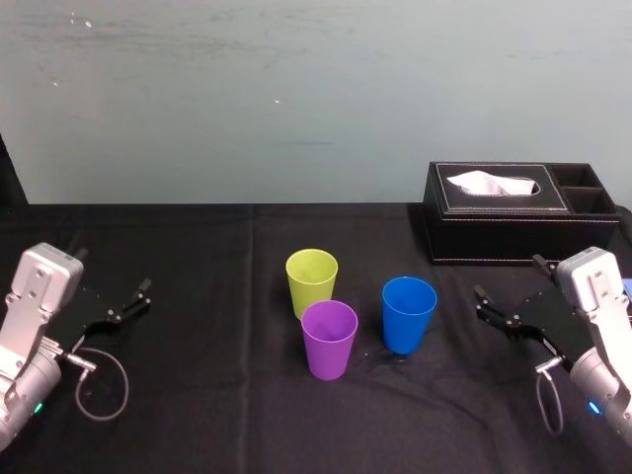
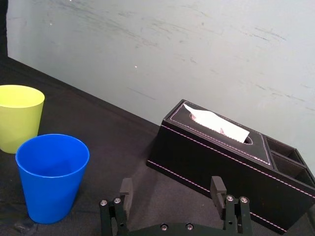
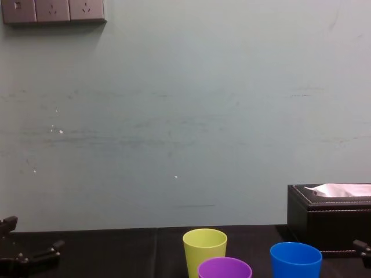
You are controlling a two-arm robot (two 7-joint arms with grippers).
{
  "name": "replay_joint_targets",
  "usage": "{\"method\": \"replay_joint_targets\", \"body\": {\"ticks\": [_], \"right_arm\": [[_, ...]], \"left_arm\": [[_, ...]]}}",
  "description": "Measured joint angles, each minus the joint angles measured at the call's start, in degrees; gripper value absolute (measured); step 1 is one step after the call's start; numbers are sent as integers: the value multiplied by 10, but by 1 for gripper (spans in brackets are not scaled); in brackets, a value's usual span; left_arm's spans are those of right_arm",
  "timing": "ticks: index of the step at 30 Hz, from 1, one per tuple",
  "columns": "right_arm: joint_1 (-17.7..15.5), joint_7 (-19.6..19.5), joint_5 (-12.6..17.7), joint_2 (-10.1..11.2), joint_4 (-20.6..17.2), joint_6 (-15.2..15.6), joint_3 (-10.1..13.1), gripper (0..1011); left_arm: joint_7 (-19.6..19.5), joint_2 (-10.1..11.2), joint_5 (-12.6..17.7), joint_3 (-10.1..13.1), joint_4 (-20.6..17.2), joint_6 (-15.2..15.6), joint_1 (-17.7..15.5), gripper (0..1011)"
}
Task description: Stack the three plastic cups sequentially using one hand.
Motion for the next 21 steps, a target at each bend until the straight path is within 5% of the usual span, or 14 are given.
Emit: {"method": "replay_joint_targets", "body": {"ticks": [21], "right_arm": [[0, 0, 0, 0, 0, 0, 0, 1003]], "left_arm": [[0, 0, 0, 0, 0, 0, 0, 1000]]}}
